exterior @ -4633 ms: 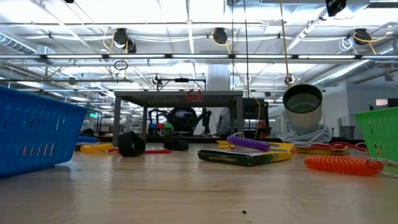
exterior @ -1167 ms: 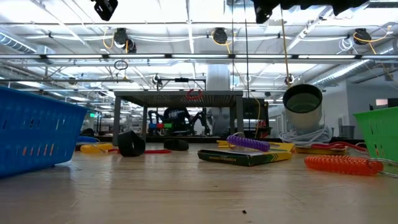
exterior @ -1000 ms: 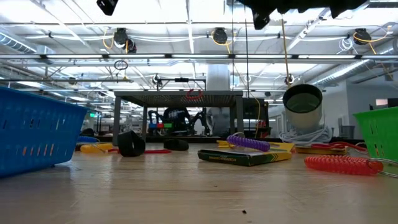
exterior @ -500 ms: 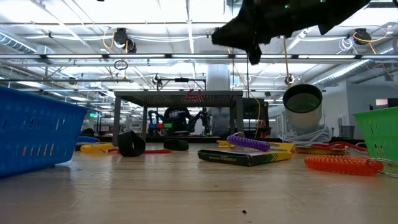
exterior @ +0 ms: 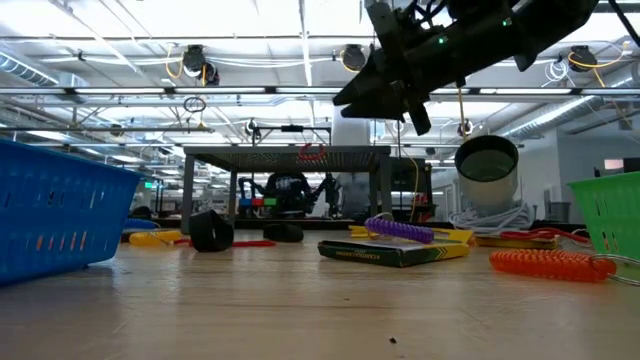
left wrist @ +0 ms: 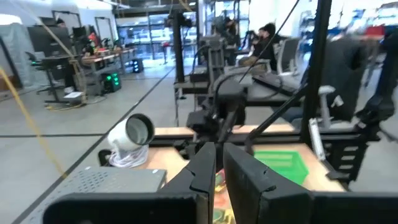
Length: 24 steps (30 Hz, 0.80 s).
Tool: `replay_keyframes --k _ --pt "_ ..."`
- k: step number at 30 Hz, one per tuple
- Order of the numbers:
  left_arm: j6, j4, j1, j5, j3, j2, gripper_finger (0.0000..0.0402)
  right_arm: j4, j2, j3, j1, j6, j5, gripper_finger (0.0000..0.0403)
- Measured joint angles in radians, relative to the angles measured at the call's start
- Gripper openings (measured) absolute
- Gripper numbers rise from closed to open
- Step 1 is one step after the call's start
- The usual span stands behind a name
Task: Pick & Place Office Desk Supplies
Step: Put the red rubber band into the blue bin
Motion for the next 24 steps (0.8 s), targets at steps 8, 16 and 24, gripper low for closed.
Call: replay_keyframes --k 8,16,24 --pt "0.012 -0.019 0.000 -0.013 0.000 0.001 0.0042 0.010 -0.058 0.001 -0.021 -0.123 -0.021 0.0131" --pt "-0.019 -0.027 0.000 -0.016 0.000 0.001 0.0042 -0.210 -0.138 0.130 -0.091 -0.486 -0.237 0.0117" --pt "-0.045 -0.022 0.000 -0.073 0.000 0.004 0.0042 -0.783 -0.118 0.460 -0.211 -0.720 -0.324 0.0116"
